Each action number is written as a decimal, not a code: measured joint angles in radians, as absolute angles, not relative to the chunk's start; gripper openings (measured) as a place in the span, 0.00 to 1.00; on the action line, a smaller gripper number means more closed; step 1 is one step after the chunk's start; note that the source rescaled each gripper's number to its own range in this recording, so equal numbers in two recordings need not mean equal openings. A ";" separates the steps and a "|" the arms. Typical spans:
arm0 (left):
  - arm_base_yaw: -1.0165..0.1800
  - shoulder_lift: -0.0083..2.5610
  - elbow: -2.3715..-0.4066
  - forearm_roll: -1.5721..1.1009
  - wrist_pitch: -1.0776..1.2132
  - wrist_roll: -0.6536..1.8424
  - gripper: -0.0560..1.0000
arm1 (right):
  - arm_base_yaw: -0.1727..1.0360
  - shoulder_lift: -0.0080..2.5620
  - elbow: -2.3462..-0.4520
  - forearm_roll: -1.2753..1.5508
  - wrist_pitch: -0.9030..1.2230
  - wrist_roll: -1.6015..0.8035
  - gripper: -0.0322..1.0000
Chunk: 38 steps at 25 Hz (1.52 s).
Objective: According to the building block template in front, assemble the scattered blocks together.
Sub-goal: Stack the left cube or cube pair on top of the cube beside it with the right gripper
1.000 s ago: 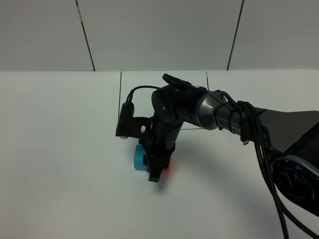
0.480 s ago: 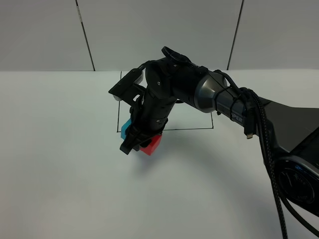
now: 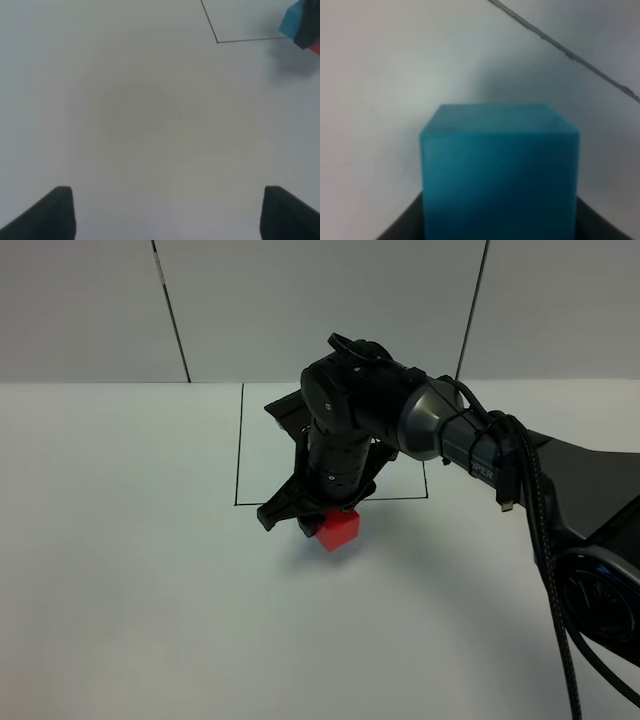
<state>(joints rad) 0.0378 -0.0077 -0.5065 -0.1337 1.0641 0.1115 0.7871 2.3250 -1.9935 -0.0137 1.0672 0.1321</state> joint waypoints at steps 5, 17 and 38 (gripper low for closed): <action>0.038 -0.008 -0.507 -0.134 1.064 0.112 1.00 | 0.767 2.325 -1.993 0.038 1.053 0.218 0.03; 0.038 -0.008 -0.507 -0.134 1.064 0.112 1.00 | 0.680 2.325 -1.993 0.059 1.112 0.398 0.03; 0.038 -0.008 -0.507 -0.134 1.064 0.111 1.00 | 0.671 2.375 -2.211 -0.011 1.101 0.519 0.03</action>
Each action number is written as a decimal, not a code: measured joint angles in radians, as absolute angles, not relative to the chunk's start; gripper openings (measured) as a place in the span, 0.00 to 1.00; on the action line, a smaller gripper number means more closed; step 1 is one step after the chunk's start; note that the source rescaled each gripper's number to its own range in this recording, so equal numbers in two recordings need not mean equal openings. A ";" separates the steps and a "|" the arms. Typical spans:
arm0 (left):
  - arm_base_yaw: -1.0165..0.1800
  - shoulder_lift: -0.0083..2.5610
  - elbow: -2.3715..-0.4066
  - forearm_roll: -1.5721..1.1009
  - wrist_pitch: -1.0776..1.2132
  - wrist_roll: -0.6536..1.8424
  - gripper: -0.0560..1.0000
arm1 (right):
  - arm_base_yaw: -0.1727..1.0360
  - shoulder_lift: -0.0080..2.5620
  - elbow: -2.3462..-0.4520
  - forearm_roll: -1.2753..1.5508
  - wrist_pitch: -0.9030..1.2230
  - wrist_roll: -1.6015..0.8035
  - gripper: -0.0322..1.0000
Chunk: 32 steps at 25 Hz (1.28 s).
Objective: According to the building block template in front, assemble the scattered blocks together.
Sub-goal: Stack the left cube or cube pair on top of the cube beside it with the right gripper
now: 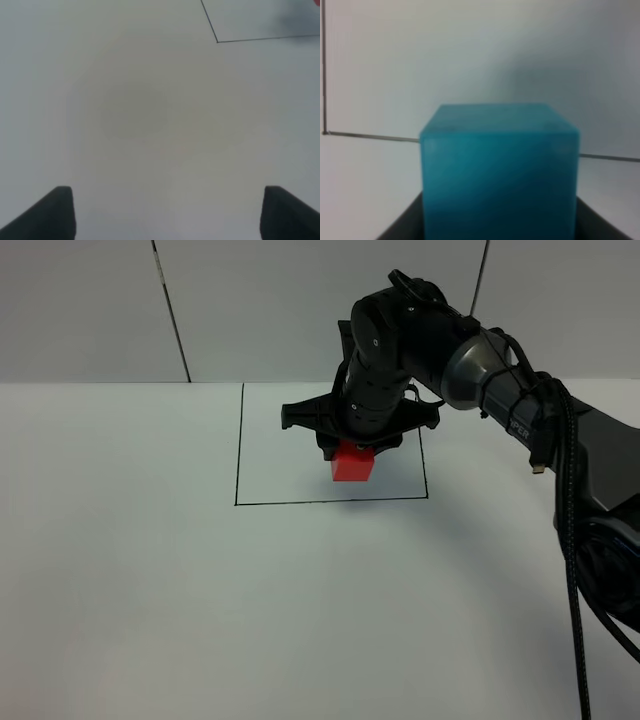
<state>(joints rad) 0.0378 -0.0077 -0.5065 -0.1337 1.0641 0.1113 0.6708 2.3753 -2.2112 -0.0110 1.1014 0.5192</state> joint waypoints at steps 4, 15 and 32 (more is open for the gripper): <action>0.038 -0.008 -0.507 -0.134 1.064 0.111 1.00 | 0.671 2.448 -2.324 0.014 1.169 0.484 0.03; 0.038 -0.008 -0.507 -0.134 1.064 0.111 1.00 | 0.672 2.511 -2.424 0.014 1.205 0.471 0.03; 0.038 -0.008 -0.507 -0.134 1.064 0.111 1.00 | 0.639 2.540 -2.425 0.013 1.070 0.434 0.03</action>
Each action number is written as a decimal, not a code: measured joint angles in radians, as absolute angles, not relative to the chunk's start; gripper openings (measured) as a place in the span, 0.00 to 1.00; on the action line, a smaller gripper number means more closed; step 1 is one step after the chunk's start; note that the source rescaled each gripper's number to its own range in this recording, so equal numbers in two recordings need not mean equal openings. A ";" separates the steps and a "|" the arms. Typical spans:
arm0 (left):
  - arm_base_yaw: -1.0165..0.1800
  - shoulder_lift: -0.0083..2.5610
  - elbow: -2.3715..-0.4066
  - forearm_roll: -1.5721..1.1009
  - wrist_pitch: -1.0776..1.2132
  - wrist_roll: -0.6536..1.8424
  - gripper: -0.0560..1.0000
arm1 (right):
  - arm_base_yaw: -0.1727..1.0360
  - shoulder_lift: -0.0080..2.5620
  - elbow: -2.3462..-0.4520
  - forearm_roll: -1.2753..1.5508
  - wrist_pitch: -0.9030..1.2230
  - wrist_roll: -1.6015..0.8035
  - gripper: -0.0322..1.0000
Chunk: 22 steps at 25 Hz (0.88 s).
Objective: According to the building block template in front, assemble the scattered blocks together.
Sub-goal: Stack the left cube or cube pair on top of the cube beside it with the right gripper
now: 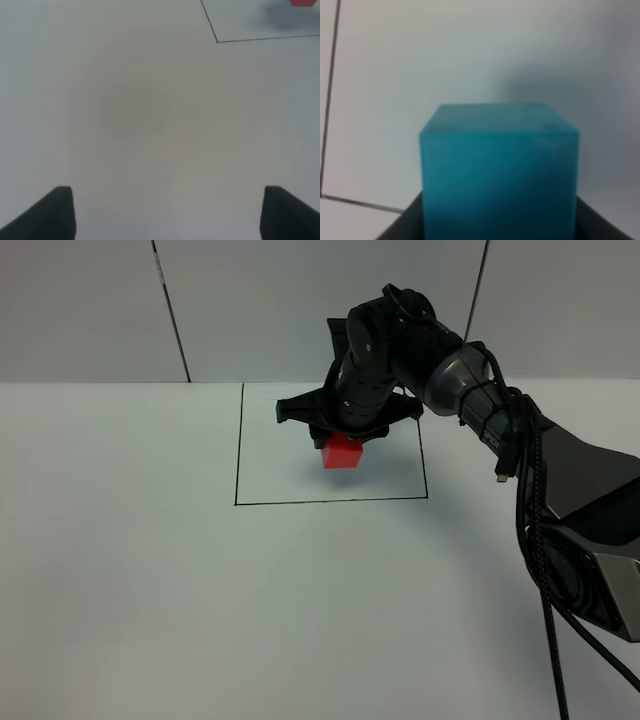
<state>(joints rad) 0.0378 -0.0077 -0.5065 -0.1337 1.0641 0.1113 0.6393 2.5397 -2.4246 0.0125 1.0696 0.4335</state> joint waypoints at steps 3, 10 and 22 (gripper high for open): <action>0.038 -0.008 -0.507 -0.134 1.064 0.111 1.00 | 0.625 2.543 -2.426 0.012 1.033 0.434 0.03; 0.038 -0.008 -0.507 -0.134 1.064 0.111 1.00 | 0.624 2.586 -2.426 0.062 0.966 0.397 0.03; 0.038 -0.008 -0.507 -0.134 1.064 0.111 1.00 | 0.624 2.601 -2.426 0.068 0.867 0.336 0.03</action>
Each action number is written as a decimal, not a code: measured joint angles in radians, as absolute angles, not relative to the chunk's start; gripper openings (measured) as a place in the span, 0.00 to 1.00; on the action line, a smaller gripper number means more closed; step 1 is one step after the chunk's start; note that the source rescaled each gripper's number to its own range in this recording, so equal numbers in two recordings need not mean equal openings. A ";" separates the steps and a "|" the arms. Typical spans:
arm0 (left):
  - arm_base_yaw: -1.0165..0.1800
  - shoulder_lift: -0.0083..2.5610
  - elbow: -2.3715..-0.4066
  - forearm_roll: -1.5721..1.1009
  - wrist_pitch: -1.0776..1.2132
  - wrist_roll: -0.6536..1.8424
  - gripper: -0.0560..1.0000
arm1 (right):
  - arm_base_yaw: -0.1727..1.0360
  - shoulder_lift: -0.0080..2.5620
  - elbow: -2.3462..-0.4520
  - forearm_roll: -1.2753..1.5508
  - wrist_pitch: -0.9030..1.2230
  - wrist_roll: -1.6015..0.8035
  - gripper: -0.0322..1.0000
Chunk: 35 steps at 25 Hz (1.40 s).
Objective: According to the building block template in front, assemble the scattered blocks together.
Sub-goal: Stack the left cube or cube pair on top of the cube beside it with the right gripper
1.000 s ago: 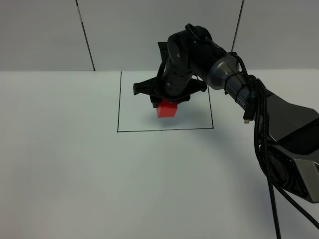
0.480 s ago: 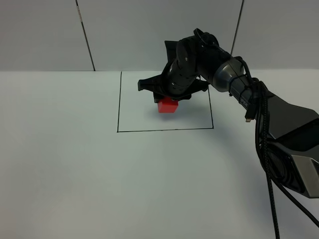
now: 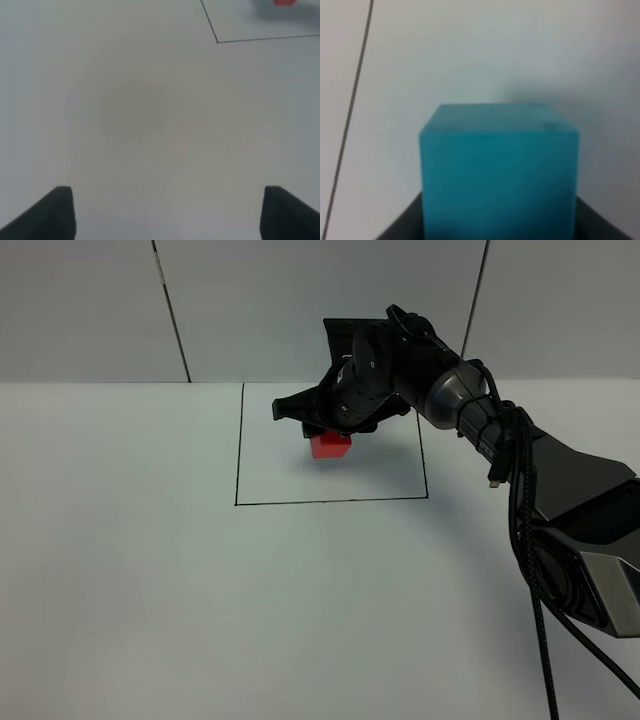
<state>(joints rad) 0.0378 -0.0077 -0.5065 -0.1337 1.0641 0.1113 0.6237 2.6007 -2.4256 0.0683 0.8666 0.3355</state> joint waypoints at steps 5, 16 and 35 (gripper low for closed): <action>0.038 -0.008 -0.507 -0.134 1.064 0.113 1.00 | 0.624 2.605 -2.426 0.058 0.861 0.336 0.03; 0.038 -0.008 -0.507 -0.134 1.064 0.113 1.00 | 0.624 2.642 -2.426 0.044 0.848 0.336 0.03; 0.038 -0.008 -0.507 -0.134 1.064 0.112 1.00 | 0.615 2.662 -2.426 -0.020 0.835 0.424 0.03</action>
<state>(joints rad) 0.0378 -0.0077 -0.5065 -0.1337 1.0641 0.1117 0.6153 2.6624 -2.4256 -0.0199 0.8351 0.4240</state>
